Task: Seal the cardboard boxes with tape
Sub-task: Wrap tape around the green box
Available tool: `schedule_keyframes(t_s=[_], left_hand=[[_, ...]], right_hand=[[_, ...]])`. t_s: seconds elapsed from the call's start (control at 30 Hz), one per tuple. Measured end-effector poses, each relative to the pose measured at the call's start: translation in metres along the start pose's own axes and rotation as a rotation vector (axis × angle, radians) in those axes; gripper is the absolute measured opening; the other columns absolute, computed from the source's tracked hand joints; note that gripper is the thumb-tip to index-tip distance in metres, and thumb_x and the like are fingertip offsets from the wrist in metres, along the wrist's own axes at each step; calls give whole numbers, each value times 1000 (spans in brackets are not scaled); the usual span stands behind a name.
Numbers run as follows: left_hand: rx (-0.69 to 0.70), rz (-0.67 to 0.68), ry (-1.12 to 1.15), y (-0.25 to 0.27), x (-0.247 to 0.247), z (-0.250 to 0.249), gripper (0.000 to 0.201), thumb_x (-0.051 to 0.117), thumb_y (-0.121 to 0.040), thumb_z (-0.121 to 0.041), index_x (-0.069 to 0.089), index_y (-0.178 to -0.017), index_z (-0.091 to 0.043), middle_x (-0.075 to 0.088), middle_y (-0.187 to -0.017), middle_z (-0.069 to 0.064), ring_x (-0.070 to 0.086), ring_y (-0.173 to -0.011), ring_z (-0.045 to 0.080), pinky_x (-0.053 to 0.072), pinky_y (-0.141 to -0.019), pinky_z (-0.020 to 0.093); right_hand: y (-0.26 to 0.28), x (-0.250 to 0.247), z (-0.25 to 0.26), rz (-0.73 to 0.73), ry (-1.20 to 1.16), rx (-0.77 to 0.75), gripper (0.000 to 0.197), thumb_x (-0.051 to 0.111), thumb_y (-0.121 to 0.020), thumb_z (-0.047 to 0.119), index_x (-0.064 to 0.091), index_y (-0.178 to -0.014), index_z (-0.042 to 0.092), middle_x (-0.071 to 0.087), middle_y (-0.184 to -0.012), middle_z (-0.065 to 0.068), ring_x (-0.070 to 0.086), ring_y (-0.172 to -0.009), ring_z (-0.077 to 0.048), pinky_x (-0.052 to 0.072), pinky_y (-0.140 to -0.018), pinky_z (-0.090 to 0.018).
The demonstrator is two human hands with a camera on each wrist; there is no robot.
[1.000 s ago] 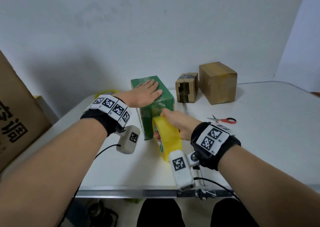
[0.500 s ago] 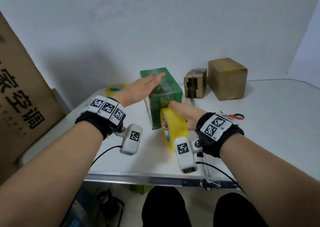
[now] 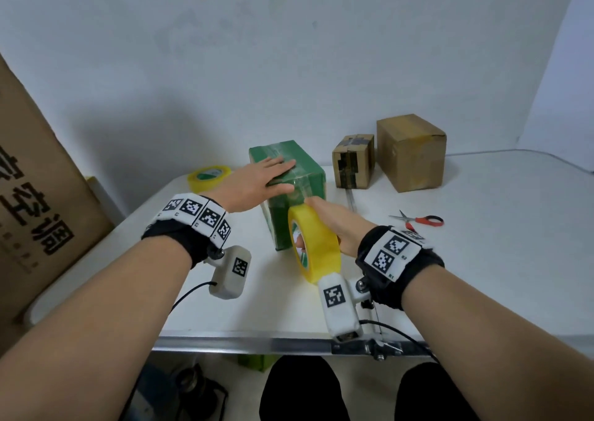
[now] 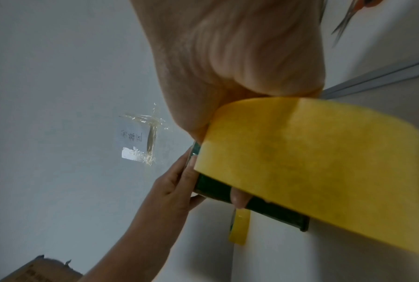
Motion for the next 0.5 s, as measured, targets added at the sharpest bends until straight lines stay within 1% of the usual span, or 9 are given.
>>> schedule_keyframes(t_s=[0.07, 0.13, 0.2, 0.27, 0.3, 0.33, 0.4, 0.43, 0.5], left_hand=[[-18, -6, -32, 0, -1, 4, 67, 36, -93, -61, 23, -153, -33, 19, -161, 0, 21, -147, 19, 21, -119, 40], [-38, -22, -13, 2, -4, 8, 71, 33, -89, -64, 26, -152, -33, 25, -160, 1, 29, -144, 24, 26, -117, 41], [-57, -39, -2, 2, -10, 7, 64, 38, -94, -57, 30, -151, -30, 33, -156, 2, 36, -140, 27, 30, -114, 38], [-87, -36, 26, -2, -18, 8, 58, 41, -98, -53, 33, -150, -30, 42, -151, 3, 43, -135, 28, 33, -111, 37], [-103, -25, 50, -5, -24, 10, 58, 40, -97, -56, 34, -149, -32, 45, -149, 3, 46, -132, 28, 34, -110, 38], [-115, -15, 84, -7, -30, 11, 60, 38, -95, -64, 37, -147, -35, 50, -145, 3, 50, -128, 28, 38, -109, 41], [-154, -19, 226, -10, -44, 15, 62, 36, -86, -75, 48, -137, -41, 60, -132, -1, 62, -111, 26, 50, -98, 44], [-188, -45, 324, -11, -51, 18, 54, 39, -87, -72, 55, -129, -42, 63, -124, -2, 65, -104, 26, 55, -91, 44], [-253, -104, 501, -16, -61, 20, 29, 45, -97, -53, 60, -117, -37, 65, -111, 1, 66, -96, 25, 59, -81, 43]], right_hand=[[6, -1, 2, 28, -24, -26, 44, 47, -101, 43, 54, -124, 6, 68, -92, -21, 67, -74, -28, 52, -94, -51], [14, -3, 6, 57, -24, -74, 42, 51, -100, 40, 55, -126, 7, 66, -106, -24, 67, -81, -28, 53, -91, -47], [21, -6, 14, 72, 12, -131, 38, 53, -100, 33, 57, -127, 6, 66, -114, -25, 67, -88, -28, 56, -85, -40], [27, -8, 26, 82, 11, -180, 37, 55, -99, 30, 58, -127, 6, 67, -118, -21, 67, -94, -28, 55, -87, -40], [30, -9, 33, 81, -3, -207, 37, 56, -98, 30, 58, -126, 7, 69, -116, -19, 68, -95, -28, 55, -89, -40], [34, -9, 43, 80, -31, -240, 35, 56, -98, 30, 60, -123, 6, 70, -109, -17, 69, -91, -28, 55, -88, -40], [43, -9, 66, 98, -117, -303, 26, 55, -98, 28, 64, -108, 5, 70, -89, -14, 68, -75, -23, 58, -78, -34], [47, -9, 80, 105, -146, -338, 24, 54, -99, 26, 64, -102, 4, 69, -82, -13, 66, -69, -22, 58, -72, -30], [54, -9, 108, 78, -146, -423, 27, 53, -99, 26, 63, -100, 1, 68, -79, -14, 65, -64, -20, 58, -68, -28]])
Point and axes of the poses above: each hand's wrist, its own y-axis away from the middle knuckle, its own x-axis out of the palm, z = x × y, the point moved 4 cm from there along -y, towards the middle knuckle
